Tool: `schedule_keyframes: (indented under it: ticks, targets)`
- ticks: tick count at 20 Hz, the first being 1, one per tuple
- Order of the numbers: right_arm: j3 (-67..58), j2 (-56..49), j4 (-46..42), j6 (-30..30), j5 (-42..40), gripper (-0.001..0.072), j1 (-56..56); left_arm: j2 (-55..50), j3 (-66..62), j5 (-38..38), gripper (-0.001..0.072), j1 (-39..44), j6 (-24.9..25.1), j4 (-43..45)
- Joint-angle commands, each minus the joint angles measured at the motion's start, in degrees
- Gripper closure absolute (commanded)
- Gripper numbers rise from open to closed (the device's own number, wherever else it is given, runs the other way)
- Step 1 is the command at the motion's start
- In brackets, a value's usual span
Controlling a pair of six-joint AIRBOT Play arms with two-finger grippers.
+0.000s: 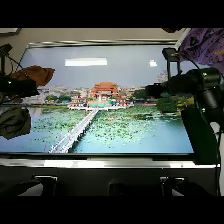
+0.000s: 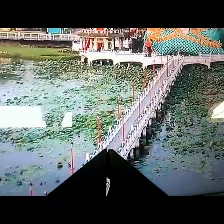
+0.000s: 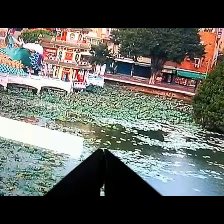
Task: Fold the clothes and pants, and hang the long-sleeved shirts on hangers.
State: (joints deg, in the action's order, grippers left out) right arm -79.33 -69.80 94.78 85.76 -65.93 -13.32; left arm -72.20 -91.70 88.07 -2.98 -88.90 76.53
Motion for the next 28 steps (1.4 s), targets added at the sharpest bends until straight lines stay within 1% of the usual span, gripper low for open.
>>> schedule_keyframes:
  ticks: [1, 23, 24, 25, 26, 27, 28]
  targets:
    - [-0.1, 0.0, 0.1, 0.0, 0.0, 0.0686, 0.0, 0.0, 0.0, 0.0, 0.0687, 0.0, 0.0, 0.0]
    - [-0.1, 0.0, 0.1, 0.0, 0.0, 0.0686, 0.0, -0.2, 0.0, 0.0, 0.0685, 0.0, 0.0, 0.0]
    - [-0.1, 0.0, 0.1, 0.0, 0.0, 0.0686, 0.0, -0.3, 0.0, 0.0, 0.0574, 0.0, 0.0, 0.1]
    - [-0.1, 0.0, 0.1, 0.0, 0.0, 0.0686, 0.0, -0.5, 0.0, 0.8, 0.0171, 0.0, -0.3, 0.4]
    - [-0.1, 0.0, 0.1, 0.0, 0.0, 0.0686, 0.0, -0.6, 0.2, 1.2, -0.0013, 0.0, -2.2, 2.6]
    - [-0.1, 0.0, 0.1, 0.0, 0.0, 0.0686, 0.0, -0.6, 0.5, 1.4, -0.0013, -0.2, -4.4, 5.4]
    - [-0.1, 0.0, 0.1, 0.0, 0.0, 0.0686, 0.0, -0.6, 1.0, 1.5, -0.0013, -0.9, -4.5, 8.2]
